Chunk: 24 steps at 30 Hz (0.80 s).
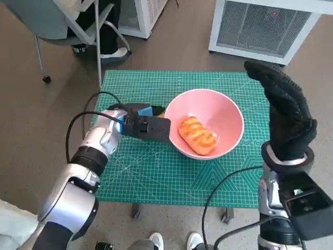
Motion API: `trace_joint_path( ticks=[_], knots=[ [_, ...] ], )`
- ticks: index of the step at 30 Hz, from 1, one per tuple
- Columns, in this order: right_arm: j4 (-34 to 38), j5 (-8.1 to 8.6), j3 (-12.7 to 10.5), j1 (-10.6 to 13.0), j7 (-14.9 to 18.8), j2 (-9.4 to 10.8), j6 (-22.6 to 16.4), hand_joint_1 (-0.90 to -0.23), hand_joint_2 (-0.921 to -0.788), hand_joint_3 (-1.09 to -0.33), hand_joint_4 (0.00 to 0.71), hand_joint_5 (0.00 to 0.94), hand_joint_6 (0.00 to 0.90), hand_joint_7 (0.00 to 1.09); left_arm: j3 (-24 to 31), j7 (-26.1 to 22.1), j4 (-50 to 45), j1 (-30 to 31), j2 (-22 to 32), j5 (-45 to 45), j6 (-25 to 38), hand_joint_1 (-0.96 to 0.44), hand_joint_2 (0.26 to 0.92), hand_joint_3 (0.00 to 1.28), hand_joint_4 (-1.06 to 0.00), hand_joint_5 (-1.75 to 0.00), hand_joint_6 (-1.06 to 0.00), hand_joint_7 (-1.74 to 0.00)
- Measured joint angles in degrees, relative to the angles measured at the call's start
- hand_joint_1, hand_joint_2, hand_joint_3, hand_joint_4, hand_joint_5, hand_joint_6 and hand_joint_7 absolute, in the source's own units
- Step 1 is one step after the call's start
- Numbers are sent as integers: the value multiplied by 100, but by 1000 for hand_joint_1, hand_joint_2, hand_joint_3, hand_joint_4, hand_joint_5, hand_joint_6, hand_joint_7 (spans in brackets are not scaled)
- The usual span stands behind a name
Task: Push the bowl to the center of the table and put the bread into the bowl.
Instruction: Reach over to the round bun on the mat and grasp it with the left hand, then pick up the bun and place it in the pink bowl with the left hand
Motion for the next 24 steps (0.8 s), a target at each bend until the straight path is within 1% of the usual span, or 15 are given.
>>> trace_joint_path(
  ticks=[6,9,10,11,12,13,14,15,16,17,18,19,20,24],
  knots=[
    [-12,-34,-1,3,-15,1,1,-542,-921,-730,303,0,15,687,-43,162,152,-10,-131,51,79,-451,919,10,-108,-7,-190,-1],
    [-18,-52,1,4,-30,5,1,-539,-921,-731,302,0,16,686,-46,266,224,-12,-203,49,96,-394,917,8,-147,-22,-227,-18],
    [-24,-53,2,4,-36,8,2,-537,-921,-732,302,0,16,686,-40,322,264,-12,-228,44,107,-365,917,7,-177,-25,-250,-25],
    [-32,-55,2,5,-38,11,3,-537,-921,-732,302,0,16,686,-30,380,296,-11,-255,39,118,-306,913,10,-328,-89,-304,-46],
    [-38,-56,2,6,-39,13,4,-536,-921,-733,302,0,16,686,-19,438,320,-10,-279,31,121,-285,913,9,-384,-108,-326,-49],
    [-43,-59,2,7,-40,15,4,-536,-921,-733,301,0,15,685,-2,496,335,-7,-301,19,120,-203,906,20,-421,-674,-435,-77],
    [-48,-62,3,7,-40,17,5,-536,-921,-733,301,0,15,685,16,581,338,3,-320,-2,112,-150,903,26,-432,-1060,-506,-95],
    [-53,-64,4,7,-40,20,5,-536,-921,-733,301,0,15,685,30,658,339,14,-334,-15,94,-119,905,27,-447,-1197,-561,-118],
    [-57,-69,5,7,-40,25,8,-536,-921,-733,301,0,15,685,39,777,338,30,-343,-19,44,-74,906,29,-472,-1395,-641,-154],
    [-62,-73,6,7,-40,29,10,-536,-921,-733,301,0,15,684,46,896,335,43,-343,-20,-8,-176,912,71,-489,-1521,-626,-570],
    [-66,-76,7,7,-40,31,12,-536,-921,-733,301,0,15,684,50,994,333,53,-339,-19,-59,-212,913,91,-495,-1566,-614,-725],
    [-73,-80,6,7,-40,32,17,-536,-921,-733,301,0,15,684,52,1090,330,62,-331,-19,-120,-134,906,137,-487,-1570,-630,-809],
    [-80,-80,6,7,-40,32,24,-536,-921,-733,301,0,15,684,52,1169,329,73,-320,-18,-184,-84,902,167,-482,-1572,-641,-862],
    [-107,-85,5,12,-40,33,49,-537,-921,-732,301,0,16,683,60,1361,327,121,-256,-18,-354,-21,916,145,-544,-1472,-626,-987]
  ],
)
